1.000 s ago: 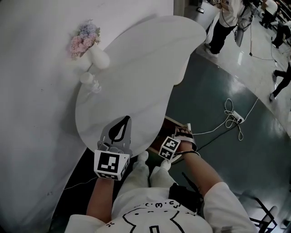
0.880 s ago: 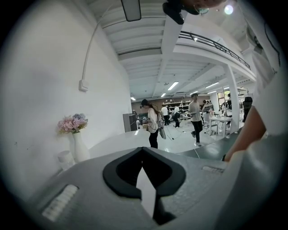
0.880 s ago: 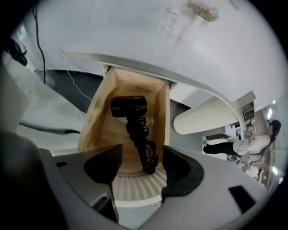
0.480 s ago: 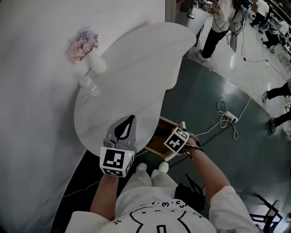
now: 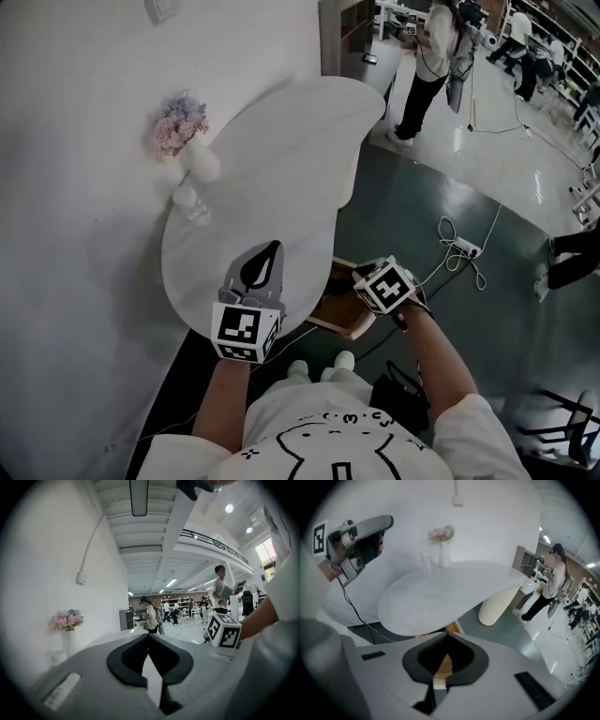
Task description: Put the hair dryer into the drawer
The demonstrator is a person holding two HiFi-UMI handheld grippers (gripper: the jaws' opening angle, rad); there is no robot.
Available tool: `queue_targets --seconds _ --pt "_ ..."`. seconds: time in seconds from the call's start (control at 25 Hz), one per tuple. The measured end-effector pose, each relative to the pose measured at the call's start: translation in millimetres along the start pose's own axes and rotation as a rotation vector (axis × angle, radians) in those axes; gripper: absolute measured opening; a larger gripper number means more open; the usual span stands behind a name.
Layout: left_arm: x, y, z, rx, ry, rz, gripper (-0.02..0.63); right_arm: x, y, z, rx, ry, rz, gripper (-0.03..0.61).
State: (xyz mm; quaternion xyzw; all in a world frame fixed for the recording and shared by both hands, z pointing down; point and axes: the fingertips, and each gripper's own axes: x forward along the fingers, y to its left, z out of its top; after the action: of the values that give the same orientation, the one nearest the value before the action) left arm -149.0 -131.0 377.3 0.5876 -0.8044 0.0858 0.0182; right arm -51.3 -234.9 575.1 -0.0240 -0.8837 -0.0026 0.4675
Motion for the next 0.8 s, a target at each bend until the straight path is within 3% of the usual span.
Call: queue_targets --seconds 0.52,0.8 --pt "-5 16 39 -0.011 -0.115 -0.049 0.013 -112 10 88 0.057 -0.342 -0.136 -0.002" --pt "-3 19 58 -0.028 -0.171 -0.052 0.012 -174 13 114 0.097 -0.569 -0.263 -0.002"
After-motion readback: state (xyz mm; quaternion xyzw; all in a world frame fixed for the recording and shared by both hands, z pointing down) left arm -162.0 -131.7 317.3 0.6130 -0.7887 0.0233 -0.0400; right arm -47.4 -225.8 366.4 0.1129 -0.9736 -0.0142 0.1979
